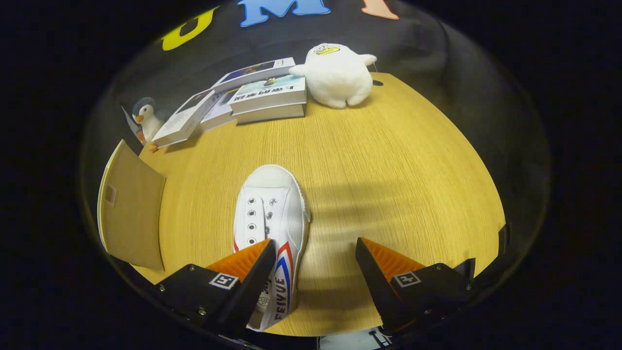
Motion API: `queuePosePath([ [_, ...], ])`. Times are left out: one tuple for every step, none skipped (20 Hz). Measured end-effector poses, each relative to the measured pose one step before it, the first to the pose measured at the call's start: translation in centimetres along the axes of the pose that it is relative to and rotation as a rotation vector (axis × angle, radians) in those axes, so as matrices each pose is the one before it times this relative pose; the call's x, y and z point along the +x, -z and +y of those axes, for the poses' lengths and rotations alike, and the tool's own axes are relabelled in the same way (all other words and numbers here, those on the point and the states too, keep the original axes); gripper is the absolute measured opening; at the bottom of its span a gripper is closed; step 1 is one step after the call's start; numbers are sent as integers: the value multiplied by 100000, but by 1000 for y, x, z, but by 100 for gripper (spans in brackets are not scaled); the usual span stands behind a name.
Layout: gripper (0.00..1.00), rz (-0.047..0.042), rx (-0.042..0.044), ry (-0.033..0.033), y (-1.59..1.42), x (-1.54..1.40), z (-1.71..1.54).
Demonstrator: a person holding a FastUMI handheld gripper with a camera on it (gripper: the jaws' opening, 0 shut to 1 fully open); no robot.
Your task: Open the storage box then place both shoes into the box .Put the left shoe in first, then the right shoe, with the right side of both shoes facing outward in a uniform manner.
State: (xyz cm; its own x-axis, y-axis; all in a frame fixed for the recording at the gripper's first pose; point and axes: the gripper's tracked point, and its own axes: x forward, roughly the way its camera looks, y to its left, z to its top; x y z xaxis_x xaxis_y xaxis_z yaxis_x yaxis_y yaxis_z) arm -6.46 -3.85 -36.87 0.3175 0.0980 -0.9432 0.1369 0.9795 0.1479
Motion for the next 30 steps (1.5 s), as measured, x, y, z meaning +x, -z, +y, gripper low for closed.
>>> queuePosePath([
  [100,830,600,-223,127,179,97],
  [99,974,-398,-501,107,306,241],
  [100,-87,-79,-159,-116,271,237],
  [100,1213,-365,-314,113,346,255],
  [99,1202,-208,-875,202,261,338],
  [97,1093,-66,-1851,75,286,619],
  [92,932,-300,-1180,241,181,464],
  [83,-315,328,-1427,-236,6,517],
  [74,1404,143,-1801,227,140,649],
  [51,138,-184,830,-194,-358,-236],
  [48,958,-104,2396,-26,-62,-242],
  [31,1095,679,-278,-290,-277,358],
  [30,257,-543,-1,112,-304,146],
  [30,-1614,-300,1770,-446,-474,-138],
  [18,1057,1050,-428,138,280,122],
  [7,692,764,240,388,-246,-3],
  [7,-9,903,51,-203,-186,12],
  [7,-104,1109,-818,-125,-232,159],
  [7,298,1952,-1760,130,-191,441],
  [6,-252,2485,-2128,-99,-348,547],
  [7,-86,2501,-2373,16,-460,639],
  [6,216,1573,-2585,-176,-420,778],
  [6,-1431,1538,-2078,-245,-513,865],
  [6,-484,508,-1824,-149,-513,898],
  [7,-622,-2,-1782,-265,-566,958],
  [6,-774,-182,-1712,-340,-500,979],
  [7,-962,214,-1589,-334,-594,1065],
  [6,-1,-503,-2110,-235,-448,1198],
  [6,-1020,81,-2011,-317,-508,1250],
  [6,-369,-191,-1930,-219,-412,1240],
])
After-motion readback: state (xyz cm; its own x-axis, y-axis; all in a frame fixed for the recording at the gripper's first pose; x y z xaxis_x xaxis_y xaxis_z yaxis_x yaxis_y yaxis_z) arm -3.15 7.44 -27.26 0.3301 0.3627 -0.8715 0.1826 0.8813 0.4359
